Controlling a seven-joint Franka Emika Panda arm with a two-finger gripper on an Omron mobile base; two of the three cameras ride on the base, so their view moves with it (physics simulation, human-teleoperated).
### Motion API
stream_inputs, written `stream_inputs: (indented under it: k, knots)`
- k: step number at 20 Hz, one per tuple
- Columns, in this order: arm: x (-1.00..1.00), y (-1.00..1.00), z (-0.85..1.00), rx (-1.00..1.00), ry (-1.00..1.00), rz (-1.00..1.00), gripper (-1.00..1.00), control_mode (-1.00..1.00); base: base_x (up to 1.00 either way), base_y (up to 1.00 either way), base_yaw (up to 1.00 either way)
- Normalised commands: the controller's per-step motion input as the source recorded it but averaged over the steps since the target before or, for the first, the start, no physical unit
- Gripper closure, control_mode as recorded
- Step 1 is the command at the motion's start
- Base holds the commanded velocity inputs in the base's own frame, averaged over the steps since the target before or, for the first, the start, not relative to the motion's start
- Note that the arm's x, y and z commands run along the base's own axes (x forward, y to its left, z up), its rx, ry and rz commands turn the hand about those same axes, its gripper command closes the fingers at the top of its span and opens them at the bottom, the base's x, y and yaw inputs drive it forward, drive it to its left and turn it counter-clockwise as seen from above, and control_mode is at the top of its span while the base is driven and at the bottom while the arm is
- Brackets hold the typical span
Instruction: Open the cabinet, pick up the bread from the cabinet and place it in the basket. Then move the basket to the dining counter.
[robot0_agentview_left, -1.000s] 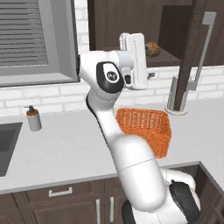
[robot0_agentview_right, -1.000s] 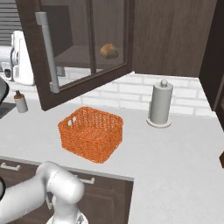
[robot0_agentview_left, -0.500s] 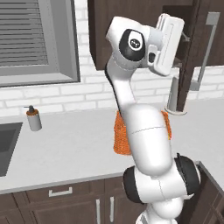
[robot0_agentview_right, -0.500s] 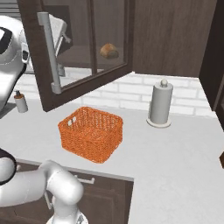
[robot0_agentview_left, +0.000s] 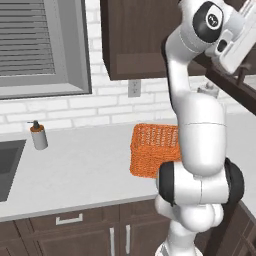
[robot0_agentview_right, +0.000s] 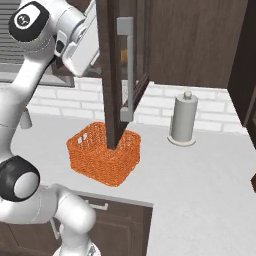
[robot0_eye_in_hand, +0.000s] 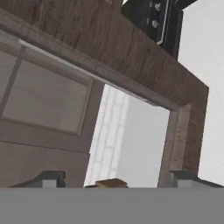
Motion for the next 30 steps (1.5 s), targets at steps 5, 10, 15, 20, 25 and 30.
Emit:
stream_inputs:
  k: [5, 10, 15, 20, 25, 30]
  knots:
    - [0.40, 0.36, -0.41, 0.04, -0.33, -0.06, -1.00, -1.00, 0.00, 0.00, 0.00]
    - [0.27, 0.57, -0.16, -0.01, -0.27, 0.08, -1.00, -1.00, 0.00, 0.00, 0.00]
    - [0.04, 0.59, -0.16, -0.04, -0.07, 0.29, -1.00, -1.00, 0.00, 0.00, 0.00]
    - [0.03, 0.09, -0.85, -0.19, 0.00, 0.57, -1.00, -1.00, 0.00, 0.00, 0.00]
    - [0.44, 0.00, -0.88, -0.23, 0.01, 0.63, -1.00, -1.00, 0.00, 0.00, 0.00]
    - [0.67, 0.00, -0.43, -0.13, 0.00, 0.68, -1.00, -1.00, 0.00, 0.00, 0.00]
